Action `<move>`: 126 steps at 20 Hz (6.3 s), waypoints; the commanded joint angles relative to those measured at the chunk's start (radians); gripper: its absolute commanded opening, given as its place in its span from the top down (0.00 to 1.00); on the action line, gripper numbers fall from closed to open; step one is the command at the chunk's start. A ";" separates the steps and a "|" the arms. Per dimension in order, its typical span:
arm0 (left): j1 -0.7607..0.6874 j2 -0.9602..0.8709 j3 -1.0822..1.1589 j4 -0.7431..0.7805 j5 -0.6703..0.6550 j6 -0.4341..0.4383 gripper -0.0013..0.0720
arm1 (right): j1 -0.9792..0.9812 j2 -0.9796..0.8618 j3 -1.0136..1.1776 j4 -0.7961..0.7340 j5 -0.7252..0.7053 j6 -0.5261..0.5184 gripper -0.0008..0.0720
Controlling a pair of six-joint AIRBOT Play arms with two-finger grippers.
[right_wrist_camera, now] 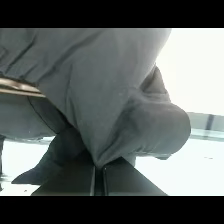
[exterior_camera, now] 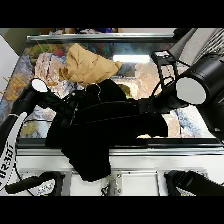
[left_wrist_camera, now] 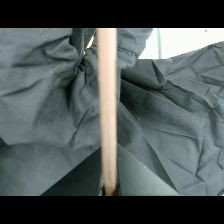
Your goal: Fold the clothes and pants, and hang the long-sleeved shirts on hangers.
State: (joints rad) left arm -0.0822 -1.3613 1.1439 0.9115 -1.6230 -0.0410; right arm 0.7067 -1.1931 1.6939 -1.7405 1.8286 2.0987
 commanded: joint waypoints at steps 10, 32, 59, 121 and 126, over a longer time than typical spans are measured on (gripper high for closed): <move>0.003 0.000 0.000 0.000 -0.007 -0.004 0.96 | 0.005 -0.067 0.001 -0.064 -0.155 0.000 0.96; -0.026 0.000 0.000 0.003 -0.016 0.008 0.96 | 0.045 -0.103 0.001 0.202 -0.426 -0.087 0.95; -0.026 0.000 0.000 0.003 -0.024 0.008 0.96 | -0.344 0.059 -0.003 0.732 -0.271 -0.889 0.01; -0.026 0.000 0.000 0.005 -0.045 0.007 0.96 | -0.811 -0.067 -0.882 1.654 -0.261 -2.316 0.34; -0.026 0.000 0.000 0.005 -0.045 0.007 0.96 | -0.811 -0.067 -0.882 1.643 -0.262 -2.532 0.96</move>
State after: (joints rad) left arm -0.1074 -1.3617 1.1435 0.9150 -1.6619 -0.0353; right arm -0.1047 -1.2594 0.8120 -0.0906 1.5768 -0.2901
